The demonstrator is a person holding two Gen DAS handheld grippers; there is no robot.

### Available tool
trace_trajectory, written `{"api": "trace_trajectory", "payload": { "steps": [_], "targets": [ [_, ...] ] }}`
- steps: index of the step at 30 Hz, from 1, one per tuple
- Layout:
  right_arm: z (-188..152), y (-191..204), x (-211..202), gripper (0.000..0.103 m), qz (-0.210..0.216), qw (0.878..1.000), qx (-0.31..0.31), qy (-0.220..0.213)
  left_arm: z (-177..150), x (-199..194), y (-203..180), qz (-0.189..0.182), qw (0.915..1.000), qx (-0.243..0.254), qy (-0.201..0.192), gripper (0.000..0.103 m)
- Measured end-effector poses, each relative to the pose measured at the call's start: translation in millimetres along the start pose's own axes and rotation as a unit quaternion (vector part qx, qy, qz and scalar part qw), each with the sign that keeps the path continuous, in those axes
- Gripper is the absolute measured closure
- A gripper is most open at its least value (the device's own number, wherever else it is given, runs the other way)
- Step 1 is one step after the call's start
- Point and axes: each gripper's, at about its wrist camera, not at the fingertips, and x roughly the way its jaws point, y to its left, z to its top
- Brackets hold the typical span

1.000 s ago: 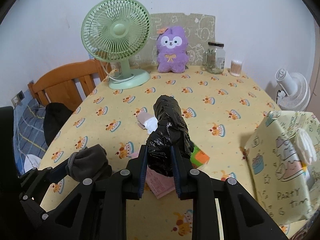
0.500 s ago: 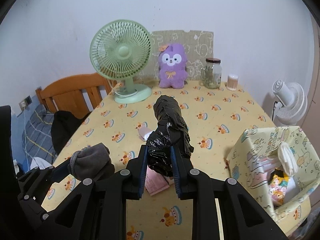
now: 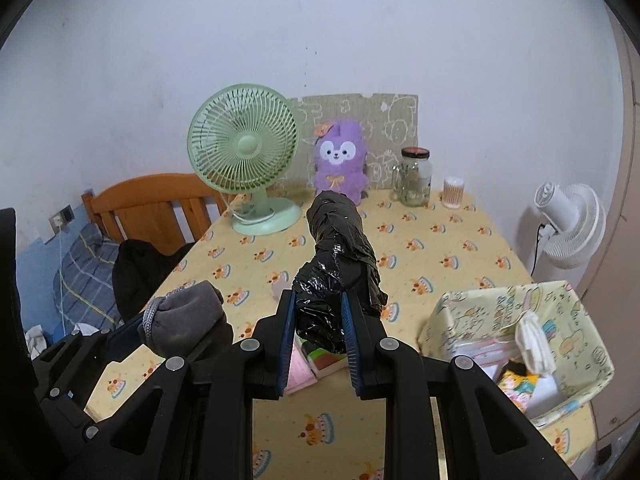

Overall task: Organize soft objects
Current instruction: 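Carry the grey sock and black bundle over the gift-paper box with both tools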

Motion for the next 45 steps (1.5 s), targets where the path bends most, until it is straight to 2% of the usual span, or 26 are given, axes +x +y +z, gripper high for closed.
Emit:
{"api": "trace_trajectory", "payload": {
  "steps": [8, 24, 32, 45],
  "targets": [
    [6, -23, -19, 0.077, -0.002, 1.000, 0.000, -0.014, 6, -13, -25, 0.003, 0.9998, 0.003, -0.018, 0.047],
    [9, -77, -35, 0.077, -0.011, 1.000, 0.000, -0.021, 9, -17, -80, -0.029, 0.9990, 0.020, -0.027, 0.047],
    [4, -105, -37, 0.077, -0.028, 0.999, 0.008, -0.022, 8, -13, -110, -0.039, 0.9981, 0.041, -0.026, 0.047],
    [-6, -154, -35, 0.077, -0.066, 0.997, 0.027, -0.012, 5, 1, -160, -0.079, 0.9946, 0.066, -0.012, 0.047]
  ]
}}
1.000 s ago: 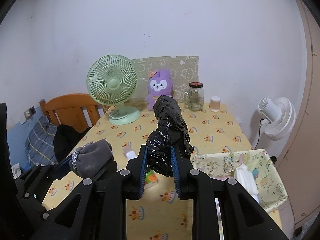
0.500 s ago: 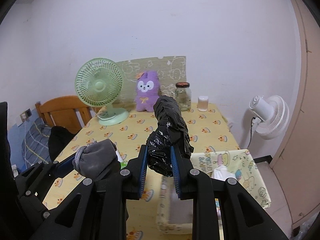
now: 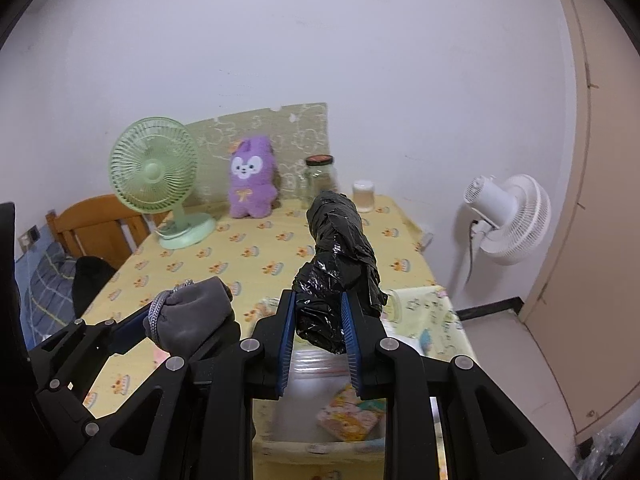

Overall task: Organize soft objects
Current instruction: 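Carry the grey sock and black bundle over the gift-paper box with both tools, then open the left tool to drop the sock while the right tool releases the black bundle into the box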

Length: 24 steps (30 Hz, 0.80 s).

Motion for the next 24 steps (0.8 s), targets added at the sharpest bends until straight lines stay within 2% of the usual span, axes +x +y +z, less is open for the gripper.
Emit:
{"api": "trace_trajectory", "payload": {
  "steps": [6, 13, 24],
  "targets": [
    [-8, -25, 8, 0.077, -0.020, 1.000, 0.013, 0.013, -1, 13, -22, -0.021, 0.9995, 0.016, 0.016, 0.047],
    [-18, -47, 13, 0.077, -0.034, 0.999, 0.032, 0.019, -5, 29, -41, -0.063, 0.9970, 0.021, 0.039, 0.047],
    [-38, -71, 26, 0.077, -0.042, 0.997, 0.042, 0.053, -18, 54, -68, -0.058, 0.9948, 0.044, 0.071, 0.045]
  ]
}}
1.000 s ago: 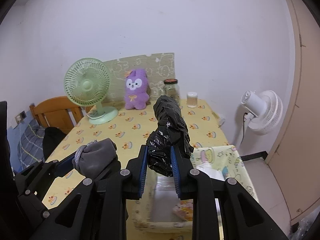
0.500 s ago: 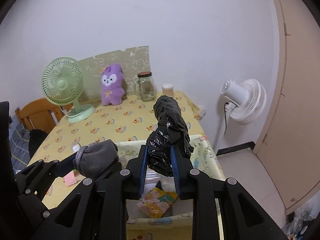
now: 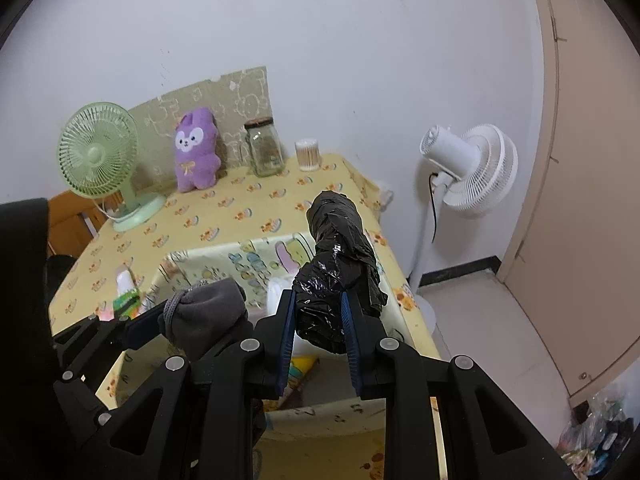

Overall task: Organize soft objects
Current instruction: 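Open the left tool to drop the sock while the right tool releases the black bundle into the box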

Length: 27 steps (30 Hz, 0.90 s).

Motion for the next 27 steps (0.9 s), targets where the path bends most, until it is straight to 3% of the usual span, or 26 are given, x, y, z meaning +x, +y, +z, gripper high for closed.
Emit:
{"api": "trace_trajectory", "payload": {
  "steps": [3, 5, 8, 19, 22, 27],
  "targets": [
    [-3, -2, 4, 0.077, -0.003, 1.000, -0.004, 0.007, -2, 4, -4, 0.016, 0.9997, 0.017, 0.012, 0.039],
    [-5, -2, 6, 0.077, -0.005, 1.000, -0.007, 0.008, -3, 4, -5, 0.037, 0.9987, 0.031, 0.014, 0.027],
    [-6, -1, 7, 0.077, 0.009, 1.000, -0.003, 0.012, -3, 3, -4, 0.038, 0.9984, 0.039, 0.018, 0.023],
    [-8, -1, 26, 0.075, 0.053, 0.997, 0.023, 0.046, -4, 4, 1, 0.035, 0.9981, 0.046, 0.022, 0.016],
    [-7, 0, 28, 0.069, 0.051, 0.997, 0.020, 0.051, -3, 6, 1, 0.035, 0.9980, 0.046, 0.024, 0.016],
    [-4, -3, 25, 0.042, 0.035, 0.998, 0.020, 0.046, -2, 3, 1, 0.028, 0.9981, 0.049, 0.026, 0.014]
  ]
}}
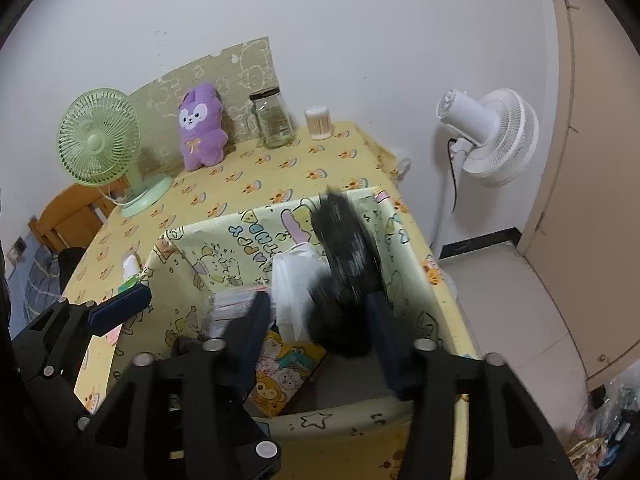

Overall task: Organize soft objects
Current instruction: 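Open the left tool to drop the sock while the right tool releases the black bundle into the box, then withdraw both tools from the gift-paper box back over the table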

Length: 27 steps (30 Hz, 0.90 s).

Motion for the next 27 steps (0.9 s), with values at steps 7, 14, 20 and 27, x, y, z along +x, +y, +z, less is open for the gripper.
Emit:
{"api": "trace_trajectory", "payload": {
  "steps": [7, 14, 20, 27],
  "targets": [
    [-1, 1, -19, 0.033, -0.020, 1.000, 0.009, -0.021, 0, -17, -2, -0.026, 0.9993, 0.015, -0.022, 0.007],
    [-1, 11, -37, 0.026, -0.043, 0.998, 0.016, -0.042, 0, -34, 3, -0.040, 0.9984, 0.017, -0.037, 0.006],
    [3, 33, -55, 0.019, -0.049, 0.996, 0.004, -0.071, -2, -57, 21, -0.036, 0.9971, 0.009, -0.067, 0.002],
    [4, 63, -69, 0.008, -0.052, 0.994, -0.014, -0.092, -7, -75, 46, -0.030, 0.9958, -0.010, -0.086, 0.001]
  ]
}}
